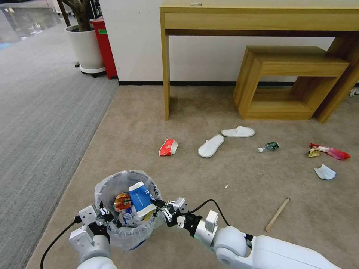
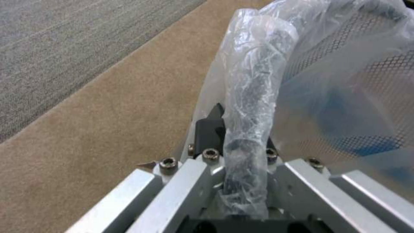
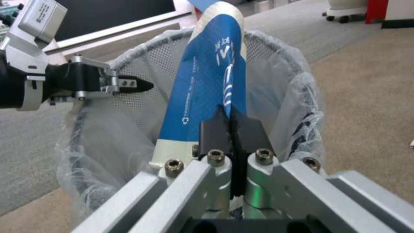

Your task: Pick up the trash bin and place the garbage on the floor into it.

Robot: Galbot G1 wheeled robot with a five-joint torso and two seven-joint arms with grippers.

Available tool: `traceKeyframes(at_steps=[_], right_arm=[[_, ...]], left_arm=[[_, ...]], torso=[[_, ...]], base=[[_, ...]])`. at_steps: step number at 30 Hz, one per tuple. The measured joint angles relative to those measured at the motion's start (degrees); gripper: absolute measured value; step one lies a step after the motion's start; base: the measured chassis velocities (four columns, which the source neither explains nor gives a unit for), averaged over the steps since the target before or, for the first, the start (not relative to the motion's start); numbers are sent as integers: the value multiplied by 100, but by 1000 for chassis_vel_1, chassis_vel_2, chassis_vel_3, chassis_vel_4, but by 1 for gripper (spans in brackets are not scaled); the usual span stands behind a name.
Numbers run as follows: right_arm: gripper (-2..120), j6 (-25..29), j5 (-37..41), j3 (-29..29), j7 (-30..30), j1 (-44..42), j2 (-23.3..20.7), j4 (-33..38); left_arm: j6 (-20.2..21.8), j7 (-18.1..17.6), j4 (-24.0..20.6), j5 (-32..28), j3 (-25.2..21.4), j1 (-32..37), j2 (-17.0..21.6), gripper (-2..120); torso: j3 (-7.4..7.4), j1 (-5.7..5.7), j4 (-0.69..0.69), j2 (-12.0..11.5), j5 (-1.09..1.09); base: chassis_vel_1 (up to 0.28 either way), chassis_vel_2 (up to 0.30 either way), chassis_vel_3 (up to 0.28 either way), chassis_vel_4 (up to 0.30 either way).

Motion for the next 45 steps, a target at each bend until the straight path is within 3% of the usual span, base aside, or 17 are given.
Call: traceKeyframes(at_steps=[45], right_arm=[[0, 0, 0, 0, 0, -1, 0, 0]], left_arm=[[0, 0, 0, 0, 0, 0, 0, 1]], torso=[[0, 0, 0, 0, 0]], base=[[0, 0, 0, 0]])
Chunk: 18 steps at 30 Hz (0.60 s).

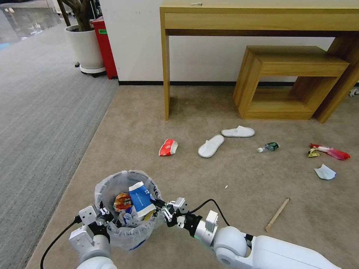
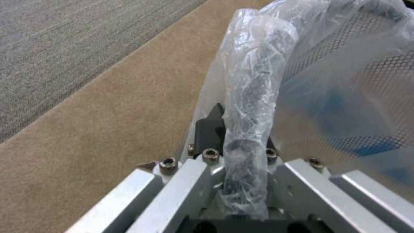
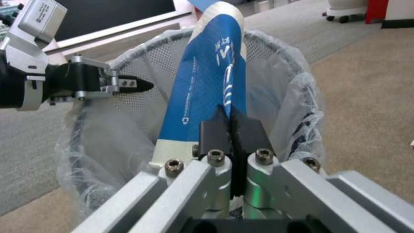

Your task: Pick up the trash bin and place the garbage on the floor into it.

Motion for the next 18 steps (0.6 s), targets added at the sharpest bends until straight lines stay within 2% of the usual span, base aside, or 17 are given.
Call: traceKeyframes(at_steps=[18], right_arm=[[0, 0, 0, 0, 0, 0, 0, 0]], left_arm=[[0, 0, 0, 0, 0, 0, 0, 1]], torso=[[0, 0, 0, 0, 0]], base=[[0, 0, 0, 0]])
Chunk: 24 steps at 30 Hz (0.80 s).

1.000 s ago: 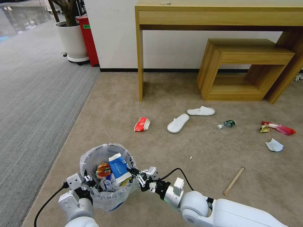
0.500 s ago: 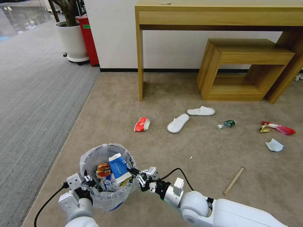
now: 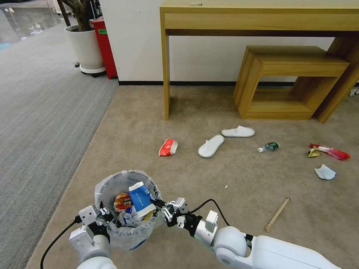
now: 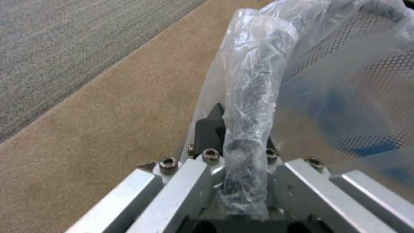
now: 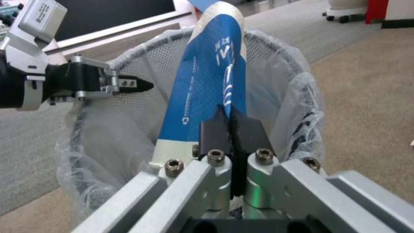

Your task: Pick up the trash bin and place the garbage on the floor into it.

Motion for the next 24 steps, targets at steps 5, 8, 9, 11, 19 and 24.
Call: traceKeyframes(at_steps=[5, 8, 9, 11, 19, 24], right_arm=[[0, 0, 0, 0, 0, 0, 0, 0], [0, 0, 0, 0, 0, 0, 0, 0], [0, 0, 0, 0, 0, 0, 0, 0], [0, 0, 0, 0, 0, 0, 0, 0], [0, 0, 0, 0, 0, 0, 0, 0], [0, 0, 0, 0, 0, 0, 0, 0]], left_arm=[[1, 0, 0, 0, 0, 0, 0, 1], [0, 0, 0, 0, 0, 0, 0, 1], [0, 0, 0, 0, 0, 0, 0, 1], [1, 0, 0, 0, 0, 0, 0, 1], [0, 0, 0, 0, 0, 0, 0, 1], [0, 0, 0, 0, 0, 0, 0, 1]], torso=[[0, 0, 0, 0, 0], [0, 0, 0, 0, 0], [0, 0, 0, 0, 0], [0, 0, 0, 0, 0], [0, 0, 0, 0, 0], [0, 0, 0, 0, 0]], base=[[0, 0, 0, 0], [0, 0, 0, 0], [0, 0, 0, 0], [0, 0, 0, 0], [0, 0, 0, 0], [0, 0, 0, 0]])
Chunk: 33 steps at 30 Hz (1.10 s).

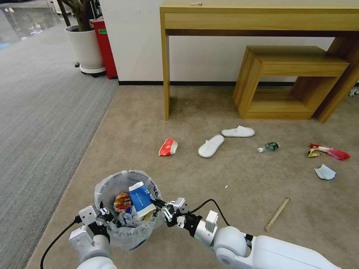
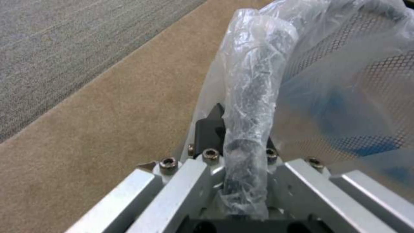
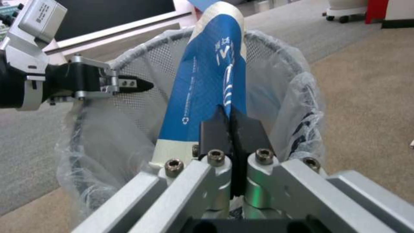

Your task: Pick up the trash bin and place the garbage on the floor into it.

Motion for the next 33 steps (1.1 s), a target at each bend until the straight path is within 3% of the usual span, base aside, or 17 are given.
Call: traceKeyframes(at_steps=[33], right_arm=[[0, 0, 0, 0, 0, 0, 0, 0]], left_arm=[[0, 0, 0, 0, 0, 0, 0, 1]], torso=[[0, 0, 0, 0, 0]], base=[[0, 0, 0, 0]])
